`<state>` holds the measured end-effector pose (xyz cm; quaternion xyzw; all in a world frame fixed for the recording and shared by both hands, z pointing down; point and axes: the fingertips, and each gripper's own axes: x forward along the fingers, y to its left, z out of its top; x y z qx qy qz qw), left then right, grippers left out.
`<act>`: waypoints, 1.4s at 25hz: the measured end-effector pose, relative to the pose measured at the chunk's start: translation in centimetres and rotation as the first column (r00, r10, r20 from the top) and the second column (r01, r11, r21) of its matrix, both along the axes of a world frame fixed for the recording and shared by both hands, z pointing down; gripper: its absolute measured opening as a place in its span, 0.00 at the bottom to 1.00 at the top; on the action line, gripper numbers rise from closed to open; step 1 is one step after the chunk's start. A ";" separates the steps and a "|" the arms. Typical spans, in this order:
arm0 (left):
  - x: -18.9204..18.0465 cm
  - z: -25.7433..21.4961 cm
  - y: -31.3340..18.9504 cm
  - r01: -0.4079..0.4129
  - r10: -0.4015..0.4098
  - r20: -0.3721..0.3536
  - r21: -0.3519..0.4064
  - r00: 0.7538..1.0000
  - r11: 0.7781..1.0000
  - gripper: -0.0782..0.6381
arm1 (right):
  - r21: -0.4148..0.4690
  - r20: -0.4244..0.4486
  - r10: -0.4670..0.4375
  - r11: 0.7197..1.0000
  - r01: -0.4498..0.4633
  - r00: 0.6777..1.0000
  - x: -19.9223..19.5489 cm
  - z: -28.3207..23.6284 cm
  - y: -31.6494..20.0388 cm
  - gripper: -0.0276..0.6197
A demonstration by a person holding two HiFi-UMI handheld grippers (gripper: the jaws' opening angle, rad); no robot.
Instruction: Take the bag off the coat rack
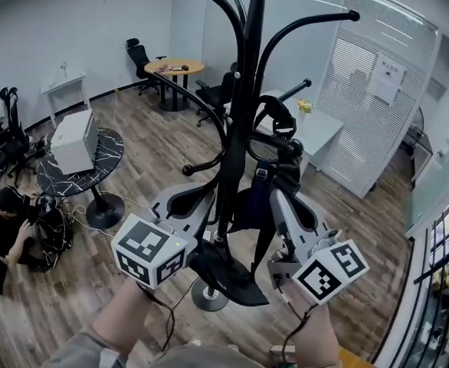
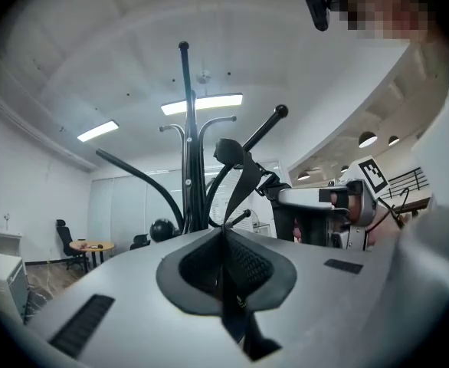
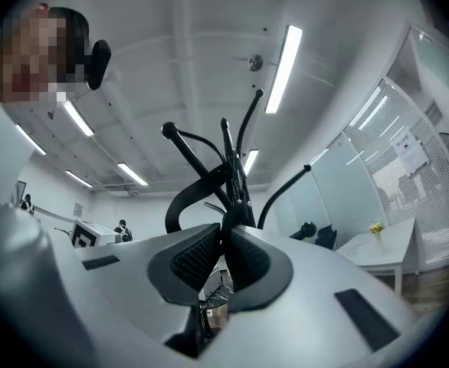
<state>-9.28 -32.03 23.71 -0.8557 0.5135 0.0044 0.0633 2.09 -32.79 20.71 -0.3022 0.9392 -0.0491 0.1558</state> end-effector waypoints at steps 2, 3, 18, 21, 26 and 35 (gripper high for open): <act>0.4 -1.6 1.0 -0.020 0.019 0.008 0.041 1.000 0.999 0.13 | 0.032 0.014 0.008 0.999 -0.009 1.000 0.6 -1.4 1.0 0.12; 0.7 -2.4 1.6 -0.032 0.031 0.007 0.063 0.999 0.997 0.13 | 0.048 0.021 0.012 0.999 -0.013 1.000 1.0 -2.0 1.5 0.12; 7.4 -9.7 9.5 -0.251 0.261 -0.016 0.229 0.965 0.941 0.13 | 0.171 0.110 0.172 0.967 -0.189 0.979 11.1 -7.6 8.3 0.12; 9.5 -9.1 10.8 -0.338 0.344 0.000 0.190 0.939 0.922 0.13 | 0.181 0.113 0.219 0.955 -0.237 0.969 12.7 -7.7 9.6 0.12; 13.7 -6.5 10.5 -0.448 0.452 -0.004 0.120 0.892 0.886 0.13 | 0.135 0.095 0.346 0.925 -0.356 0.934 16.9 -5.6 10.9 0.12; 22.7 -0.2 9.7 -0.621 0.619 0.054 0.012 0.783 0.784 0.13 | -0.011 0.065 0.545 0.838 -0.545 0.836 26.1 0.7 13.1 0.12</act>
